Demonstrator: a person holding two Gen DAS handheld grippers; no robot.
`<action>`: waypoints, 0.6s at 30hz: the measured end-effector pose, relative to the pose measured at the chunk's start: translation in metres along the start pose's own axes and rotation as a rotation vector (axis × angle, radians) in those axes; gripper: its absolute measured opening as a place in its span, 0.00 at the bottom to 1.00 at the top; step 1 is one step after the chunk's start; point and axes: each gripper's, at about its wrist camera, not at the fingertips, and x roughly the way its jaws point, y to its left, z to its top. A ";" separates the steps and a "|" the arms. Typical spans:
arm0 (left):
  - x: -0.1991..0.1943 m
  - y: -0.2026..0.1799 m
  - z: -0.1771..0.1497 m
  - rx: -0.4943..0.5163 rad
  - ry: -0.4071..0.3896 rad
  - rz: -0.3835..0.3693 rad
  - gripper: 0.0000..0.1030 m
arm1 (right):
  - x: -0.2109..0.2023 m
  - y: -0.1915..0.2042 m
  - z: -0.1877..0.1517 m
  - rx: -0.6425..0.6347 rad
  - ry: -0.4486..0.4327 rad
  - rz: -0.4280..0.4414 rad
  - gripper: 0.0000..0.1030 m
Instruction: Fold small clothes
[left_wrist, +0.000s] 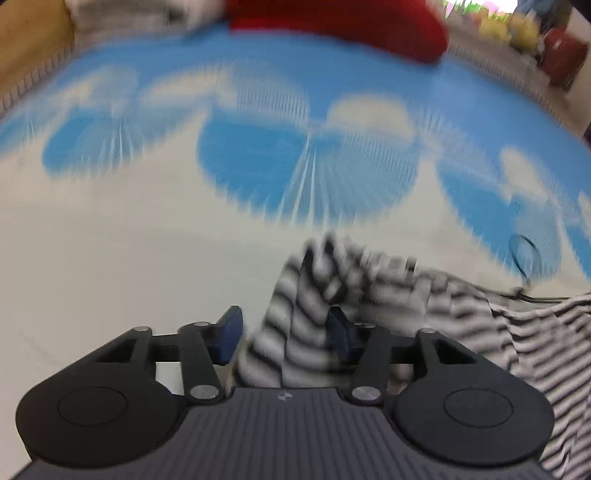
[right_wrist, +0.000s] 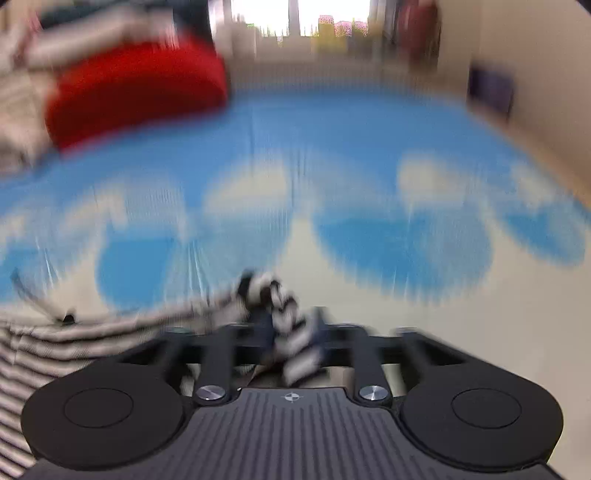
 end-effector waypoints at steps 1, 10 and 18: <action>-0.003 0.004 -0.001 -0.008 0.008 -0.018 0.54 | 0.010 -0.001 -0.007 -0.006 0.085 -0.014 0.42; -0.055 0.049 -0.023 -0.078 0.055 -0.242 0.58 | -0.049 -0.048 -0.021 0.130 0.033 0.080 0.45; -0.078 0.098 -0.072 -0.094 0.171 -0.262 0.58 | -0.079 -0.083 -0.070 0.139 0.231 0.171 0.47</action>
